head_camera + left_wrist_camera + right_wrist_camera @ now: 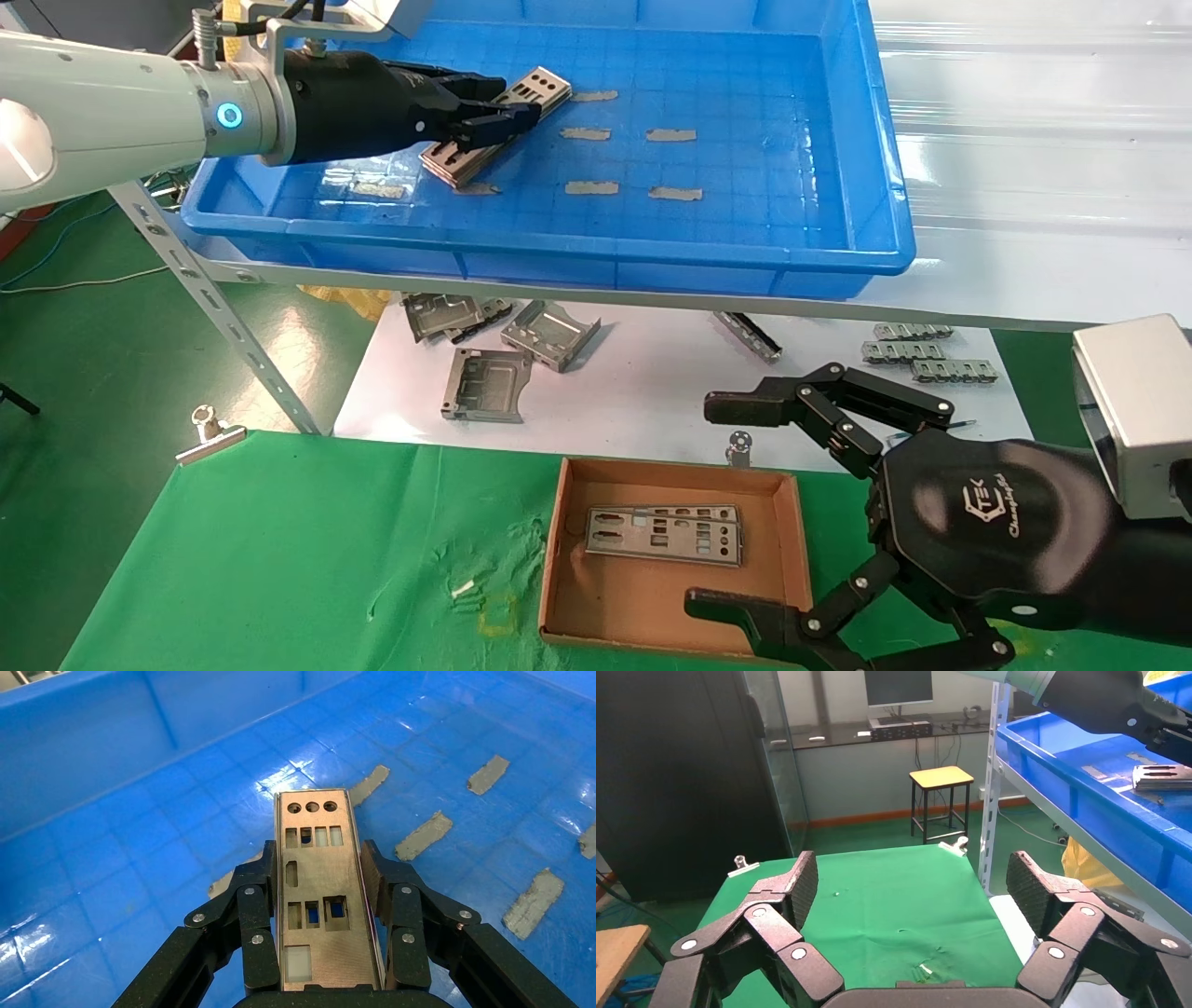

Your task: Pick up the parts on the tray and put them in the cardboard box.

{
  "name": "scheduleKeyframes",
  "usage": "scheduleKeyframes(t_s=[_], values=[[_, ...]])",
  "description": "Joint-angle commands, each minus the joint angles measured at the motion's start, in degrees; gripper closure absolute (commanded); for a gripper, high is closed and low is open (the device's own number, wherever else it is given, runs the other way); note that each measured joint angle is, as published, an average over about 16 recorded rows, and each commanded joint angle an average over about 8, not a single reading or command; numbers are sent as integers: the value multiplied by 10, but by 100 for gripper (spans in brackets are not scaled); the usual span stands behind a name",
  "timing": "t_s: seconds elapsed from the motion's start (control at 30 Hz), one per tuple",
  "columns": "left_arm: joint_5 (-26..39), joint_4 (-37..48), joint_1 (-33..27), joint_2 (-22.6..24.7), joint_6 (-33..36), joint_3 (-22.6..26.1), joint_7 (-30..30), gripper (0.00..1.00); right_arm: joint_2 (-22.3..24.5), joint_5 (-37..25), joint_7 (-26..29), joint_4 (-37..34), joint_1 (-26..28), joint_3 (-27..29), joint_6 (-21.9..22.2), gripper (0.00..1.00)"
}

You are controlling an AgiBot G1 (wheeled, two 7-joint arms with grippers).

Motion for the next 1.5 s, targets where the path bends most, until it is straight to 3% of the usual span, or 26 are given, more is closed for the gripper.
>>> scheduleKeyframes(t_s=[0.03,0.1,0.3,0.37,0.67,0.7,0.73,0.97,1.0,1.5], values=[[-1,-1,0,0,-4,0,1,100,0,0,0,0,0,0,0,0],[-2,-1,0,0,-4,-1,2,93,0,0,0,0,0,0,0,0],[-3,-1,-1,-1,0,-2,3,19,0,0,0,0,0,0,0,0],[-3,0,-1,-1,1,-2,3,0,0,0,0,0,0,0,0,0],[-3,2,0,0,-1,-1,1,0,0,0,0,0,0,0,0,0],[-3,2,1,1,-1,-1,1,1,0,0,0,0,0,0,0,0],[-3,2,1,1,-2,-1,1,9,0,0,0,0,0,0,0,0],[-3,2,1,1,-3,-1,0,96,0,0,0,0,0,0,0,0],[-3,1,1,1,-3,-1,0,100,0,0,0,0,0,0,0,0],[-3,-1,1,1,-5,-1,0,100,0,0,0,0,0,0,0,0]])
